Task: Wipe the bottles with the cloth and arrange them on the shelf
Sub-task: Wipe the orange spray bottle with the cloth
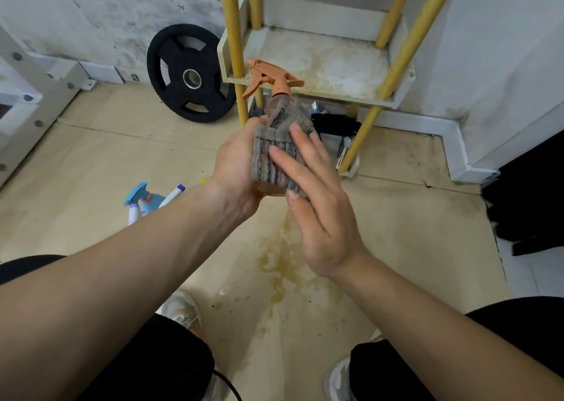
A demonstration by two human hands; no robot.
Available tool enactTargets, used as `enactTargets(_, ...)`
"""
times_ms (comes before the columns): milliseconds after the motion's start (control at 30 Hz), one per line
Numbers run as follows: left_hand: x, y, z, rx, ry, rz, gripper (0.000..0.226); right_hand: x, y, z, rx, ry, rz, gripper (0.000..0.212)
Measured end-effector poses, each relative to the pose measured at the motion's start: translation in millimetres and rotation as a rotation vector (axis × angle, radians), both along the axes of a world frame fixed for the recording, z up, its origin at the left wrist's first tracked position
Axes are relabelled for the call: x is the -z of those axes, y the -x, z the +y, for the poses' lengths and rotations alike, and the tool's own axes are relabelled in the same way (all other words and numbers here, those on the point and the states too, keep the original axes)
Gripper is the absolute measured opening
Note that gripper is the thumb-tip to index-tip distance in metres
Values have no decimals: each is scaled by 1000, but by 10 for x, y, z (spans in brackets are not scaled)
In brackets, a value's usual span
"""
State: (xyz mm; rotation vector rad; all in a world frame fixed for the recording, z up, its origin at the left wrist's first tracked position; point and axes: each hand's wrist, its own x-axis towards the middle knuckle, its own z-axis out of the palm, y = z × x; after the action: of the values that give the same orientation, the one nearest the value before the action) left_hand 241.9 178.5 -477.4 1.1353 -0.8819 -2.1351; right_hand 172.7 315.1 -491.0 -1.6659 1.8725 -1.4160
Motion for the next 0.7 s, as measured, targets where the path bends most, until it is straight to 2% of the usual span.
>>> enactTargets(67, 8, 2, 71, -34, 131, -66, 55, -5, 82, -70, 2, -57, -61, 48)
enactTargets(167, 3, 33, 212, -68, 247, -104, 15, -38, 198, -156, 28, -135, -187, 50)
enactTargets(200, -10, 44, 256, -69, 272, -109, 10, -57, 223, -180, 41, -140, -283, 49)
enactTargets(300, -10, 79, 311, -49, 348, -150, 18, -66, 288, -261, 50, -90, -598, 50)
enactTargets(367, -16, 100, 320, -51, 355, -168, 17, -36, 295, -268, 58, -67, -668, 53)
enactTargets(500, -20, 92, 273, -74, 295, -182, 24, 13, 201, -155, 54, -72, -528, 46)
enactTargets(633, -49, 55, 212, -89, 216, -172, 56, 56, 163, -62, 32, -91, -359, 48)
enactTargets(700, -59, 47, 183, -102, 226, -188, 53, 55, 129, -34, 20, -69, -286, 49)
